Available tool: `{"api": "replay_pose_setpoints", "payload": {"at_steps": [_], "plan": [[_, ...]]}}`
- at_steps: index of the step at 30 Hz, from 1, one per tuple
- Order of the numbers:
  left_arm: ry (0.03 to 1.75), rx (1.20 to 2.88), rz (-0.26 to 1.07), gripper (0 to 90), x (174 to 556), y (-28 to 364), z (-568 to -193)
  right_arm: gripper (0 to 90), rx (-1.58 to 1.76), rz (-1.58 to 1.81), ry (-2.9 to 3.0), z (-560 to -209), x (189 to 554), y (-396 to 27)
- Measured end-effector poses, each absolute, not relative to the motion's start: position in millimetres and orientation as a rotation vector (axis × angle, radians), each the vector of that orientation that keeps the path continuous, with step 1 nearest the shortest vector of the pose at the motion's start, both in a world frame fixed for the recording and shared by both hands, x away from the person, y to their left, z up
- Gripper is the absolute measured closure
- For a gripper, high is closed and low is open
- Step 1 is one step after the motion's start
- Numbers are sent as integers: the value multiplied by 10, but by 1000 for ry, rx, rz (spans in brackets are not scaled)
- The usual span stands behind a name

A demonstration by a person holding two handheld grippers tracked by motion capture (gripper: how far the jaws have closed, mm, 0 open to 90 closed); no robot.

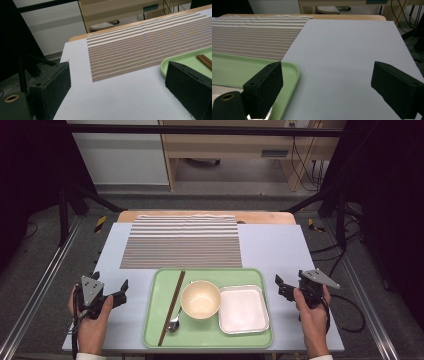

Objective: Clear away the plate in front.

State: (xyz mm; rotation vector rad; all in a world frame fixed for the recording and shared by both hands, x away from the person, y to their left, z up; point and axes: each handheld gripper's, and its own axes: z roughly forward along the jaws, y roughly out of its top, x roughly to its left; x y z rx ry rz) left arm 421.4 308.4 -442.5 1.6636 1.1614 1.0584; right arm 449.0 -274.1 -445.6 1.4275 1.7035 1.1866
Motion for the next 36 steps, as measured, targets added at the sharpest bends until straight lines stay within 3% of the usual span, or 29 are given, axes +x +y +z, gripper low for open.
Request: {"api": "replay_pose_setpoints", "payload": {"at_steps": [11, 36], "plan": [[1099, 1671, 1032, 60, 4223, 3040, -4433, 81, 1366, 1203, 1664, -4476, 4458, -2912], [1005, 1789, 774, 55, 4362, 2866, -4646, 89, 1173, 1233, 1681, -4659, 4383, -2967]]}}
